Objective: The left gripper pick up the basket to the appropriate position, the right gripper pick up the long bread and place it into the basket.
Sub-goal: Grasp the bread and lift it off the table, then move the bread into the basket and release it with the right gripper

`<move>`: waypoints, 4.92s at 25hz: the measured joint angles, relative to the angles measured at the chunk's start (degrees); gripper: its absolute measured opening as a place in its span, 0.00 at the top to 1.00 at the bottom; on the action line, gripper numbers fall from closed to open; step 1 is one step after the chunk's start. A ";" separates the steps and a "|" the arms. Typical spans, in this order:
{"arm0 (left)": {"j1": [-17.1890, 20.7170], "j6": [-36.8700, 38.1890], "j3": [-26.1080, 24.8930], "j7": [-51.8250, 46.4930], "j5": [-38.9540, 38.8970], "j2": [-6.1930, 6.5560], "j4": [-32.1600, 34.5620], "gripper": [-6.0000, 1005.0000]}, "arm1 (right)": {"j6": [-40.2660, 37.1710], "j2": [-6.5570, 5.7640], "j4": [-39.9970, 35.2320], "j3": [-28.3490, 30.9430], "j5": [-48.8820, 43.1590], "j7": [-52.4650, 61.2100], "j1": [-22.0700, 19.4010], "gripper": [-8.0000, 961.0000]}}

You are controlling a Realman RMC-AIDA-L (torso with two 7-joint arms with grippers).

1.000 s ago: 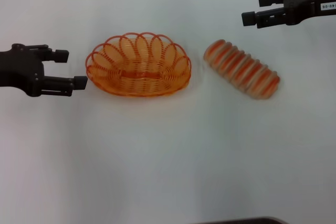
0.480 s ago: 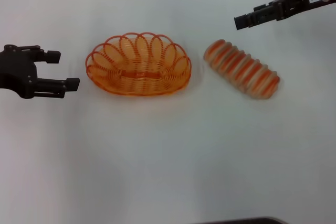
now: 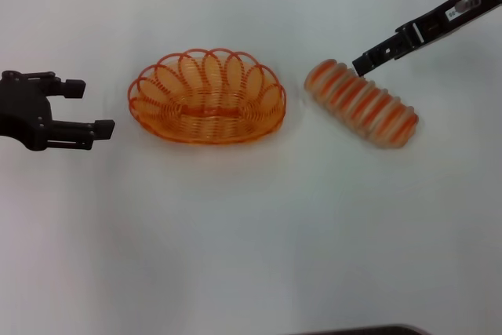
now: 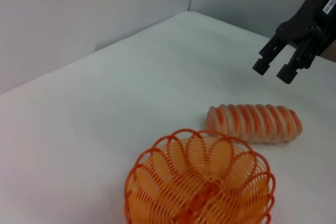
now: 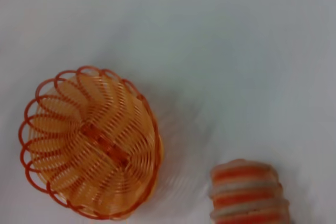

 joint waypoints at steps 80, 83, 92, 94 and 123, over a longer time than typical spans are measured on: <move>0.07 -2.71 0.39 1.02 0.59 -0.70 -1.06 0.14 | 14.87 2.61 7.82 -27.60 -5.65 10.30 2.32 0.13; 0.02 -2.73 0.43 1.02 0.59 -0.70 -1.06 0.14 | 15.12 2.56 8.21 -27.62 -5.70 10.40 2.34 0.13; -0.01 -2.73 0.34 0.95 0.59 -0.70 -1.06 0.14 | 15.35 2.52 7.75 -27.70 -5.66 10.25 2.29 0.22; -0.01 -2.73 0.17 0.94 0.59 -0.70 -1.06 0.14 | 15.23 2.51 6.60 -27.44 -5.32 10.25 2.04 0.27; -0.05 -2.47 0.05 0.95 0.28 -0.64 -0.75 0.14 | 11.44 3.61 -1.22 -21.03 -3.34 -9.76 10.99 0.51</move>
